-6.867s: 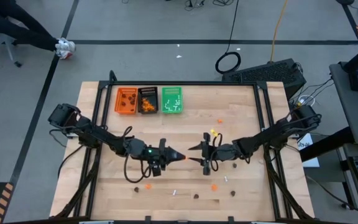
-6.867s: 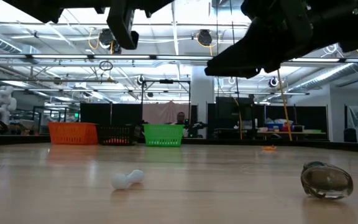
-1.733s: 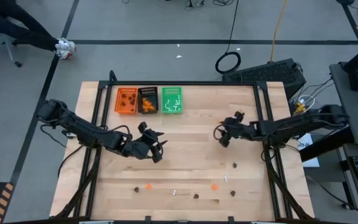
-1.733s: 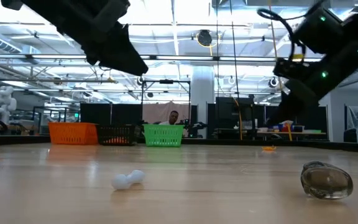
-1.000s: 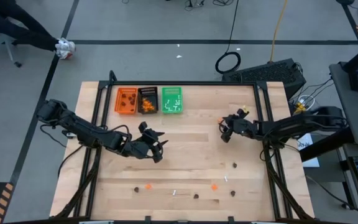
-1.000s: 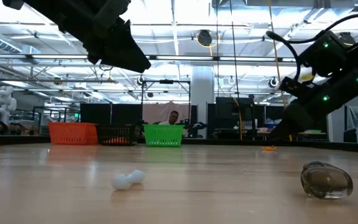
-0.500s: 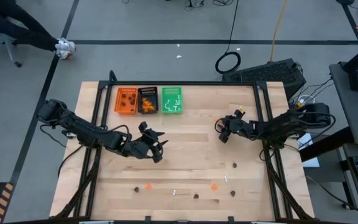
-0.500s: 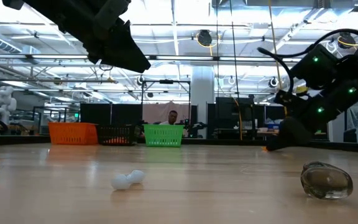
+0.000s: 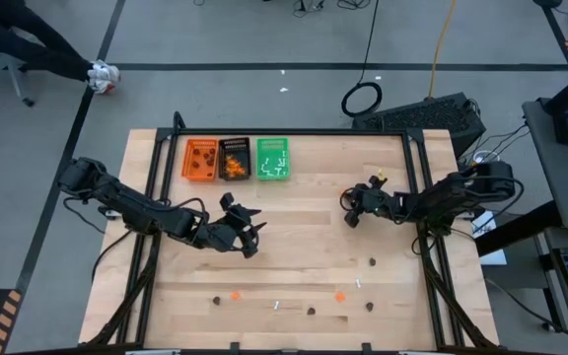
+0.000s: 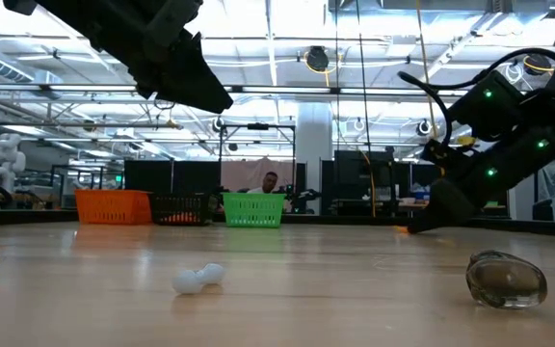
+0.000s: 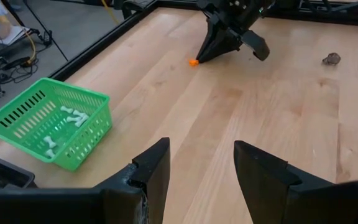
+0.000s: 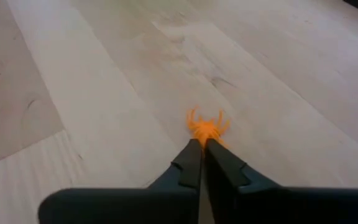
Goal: Sort Halloween decoration
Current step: Put the orange spider toy into the black bin
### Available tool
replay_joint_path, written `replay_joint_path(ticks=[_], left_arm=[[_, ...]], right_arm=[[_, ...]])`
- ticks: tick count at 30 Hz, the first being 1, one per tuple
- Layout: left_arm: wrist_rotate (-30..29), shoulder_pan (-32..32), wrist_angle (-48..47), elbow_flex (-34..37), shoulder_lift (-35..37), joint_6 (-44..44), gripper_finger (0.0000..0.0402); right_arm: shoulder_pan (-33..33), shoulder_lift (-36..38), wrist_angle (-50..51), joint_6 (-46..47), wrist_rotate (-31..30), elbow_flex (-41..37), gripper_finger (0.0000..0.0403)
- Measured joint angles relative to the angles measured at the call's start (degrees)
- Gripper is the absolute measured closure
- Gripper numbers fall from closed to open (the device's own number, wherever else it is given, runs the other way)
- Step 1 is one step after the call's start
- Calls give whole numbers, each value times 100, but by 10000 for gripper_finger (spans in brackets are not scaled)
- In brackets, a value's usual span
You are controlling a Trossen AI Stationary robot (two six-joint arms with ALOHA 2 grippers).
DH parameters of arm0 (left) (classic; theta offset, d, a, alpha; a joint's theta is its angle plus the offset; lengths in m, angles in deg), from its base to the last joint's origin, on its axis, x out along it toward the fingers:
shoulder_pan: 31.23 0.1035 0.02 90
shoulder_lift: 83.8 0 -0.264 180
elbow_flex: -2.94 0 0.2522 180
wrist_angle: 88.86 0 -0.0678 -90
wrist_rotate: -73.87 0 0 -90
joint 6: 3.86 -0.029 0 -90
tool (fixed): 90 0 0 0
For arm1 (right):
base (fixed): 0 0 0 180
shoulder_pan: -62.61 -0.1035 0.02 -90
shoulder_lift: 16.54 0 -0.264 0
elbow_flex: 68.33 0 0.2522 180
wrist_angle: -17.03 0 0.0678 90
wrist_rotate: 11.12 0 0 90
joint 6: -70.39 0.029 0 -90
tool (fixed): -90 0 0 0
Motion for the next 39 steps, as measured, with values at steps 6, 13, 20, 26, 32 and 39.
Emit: replay_joint_path(ticks=[6,13,20,26,32,39], left_arm=[[2,0,1,0,0,0,226],[5,0,-2,0,2,-3,226],[-38,0,94,0,-25,-210,226],[-93,111,1764,160,-655,-1856,226],[315,293,3392,162,-1454,-3362,226],[1048,304,3926,-147,-1670,-3368,213]], right_arm=[[-274,-1,-1190,10,564,-5,403],[-699,-3,-2023,52,566,-7,403],[-1078,1,-2870,178,581,12,403],[-1500,0,-2996,31,588,402,403],[-1984,0,-2695,-385,610,987,403],[-2373,0,-2240,-959,589,1558,403]])
